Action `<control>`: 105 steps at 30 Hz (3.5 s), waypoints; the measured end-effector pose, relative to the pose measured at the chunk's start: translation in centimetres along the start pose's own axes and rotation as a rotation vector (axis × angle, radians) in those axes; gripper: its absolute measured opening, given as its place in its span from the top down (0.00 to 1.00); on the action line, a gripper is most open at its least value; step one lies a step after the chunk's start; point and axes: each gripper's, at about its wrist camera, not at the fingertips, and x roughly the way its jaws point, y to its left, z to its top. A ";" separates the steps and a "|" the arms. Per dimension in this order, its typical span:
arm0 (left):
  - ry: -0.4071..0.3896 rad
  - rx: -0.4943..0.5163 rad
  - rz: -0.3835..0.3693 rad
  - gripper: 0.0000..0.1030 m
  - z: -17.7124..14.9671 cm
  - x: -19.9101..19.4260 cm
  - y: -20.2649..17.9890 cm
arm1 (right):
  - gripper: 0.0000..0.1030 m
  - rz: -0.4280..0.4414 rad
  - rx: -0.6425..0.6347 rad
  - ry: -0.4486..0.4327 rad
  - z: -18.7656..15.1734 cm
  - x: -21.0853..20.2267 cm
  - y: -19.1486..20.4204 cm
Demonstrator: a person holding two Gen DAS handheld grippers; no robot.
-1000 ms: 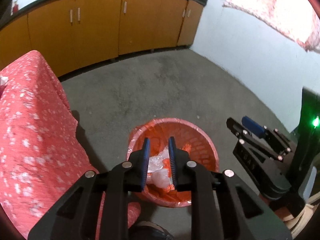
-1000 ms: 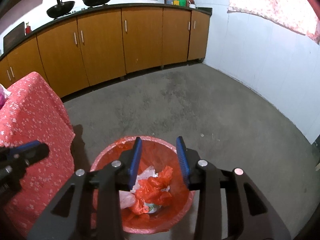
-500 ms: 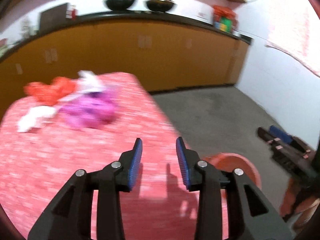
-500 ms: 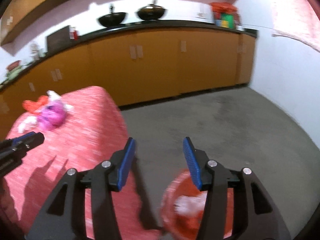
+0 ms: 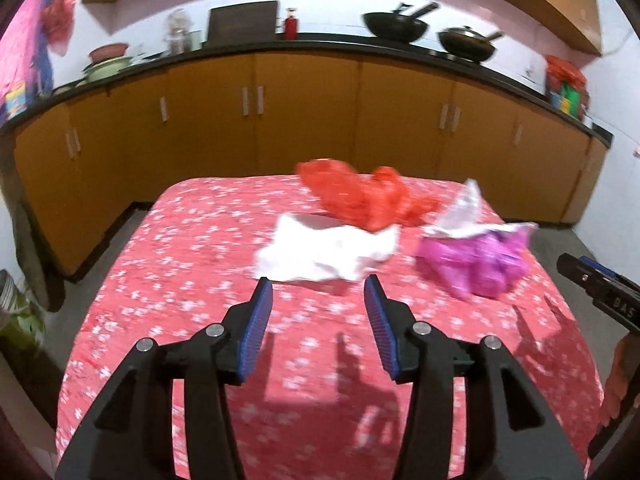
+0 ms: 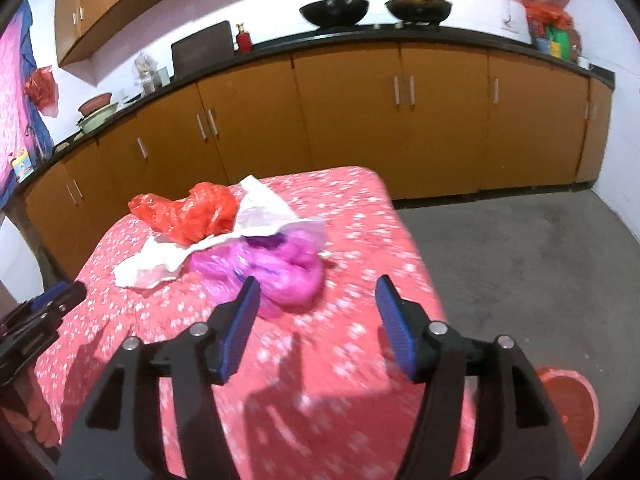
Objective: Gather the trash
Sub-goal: 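Grasp the pink bag with the right tool while the left tool grasps white tissue, then carry the pink bag and white tissue over the orange basket and open both tools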
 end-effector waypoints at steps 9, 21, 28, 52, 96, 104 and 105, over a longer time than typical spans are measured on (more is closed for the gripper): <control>0.015 -0.038 -0.004 0.41 0.6 2.3 2.6 | 0.33 -0.039 -0.017 0.076 1.0 5.9 2.9; 0.025 0.009 -0.039 0.30 2.0 4.8 -0.8 | 0.75 0.050 -0.067 0.096 -1.1 4.1 3.4; 0.103 0.056 -0.001 0.42 2.7 8.1 -2.5 | 0.75 0.041 -0.086 0.079 -1.9 2.2 2.9; 0.070 0.014 -0.022 0.98 -0.3 1.4 2.7 | 0.75 0.105 -0.139 0.011 -3.0 -2.8 5.5; -0.029 0.238 -0.384 0.98 -1.6 -5.9 -16.6 | 0.75 -0.330 0.104 -0.191 -6.7 -14.7 -12.7; 0.017 0.297 -0.485 0.98 -4.4 -6.3 -23.1 | 0.75 -0.438 0.157 -0.169 -9.1 -16.1 -17.7; 0.022 0.306 -0.499 0.98 -4.8 -6.4 -24.0 | 0.75 -0.453 0.166 -0.166 -9.5 -16.3 -18.4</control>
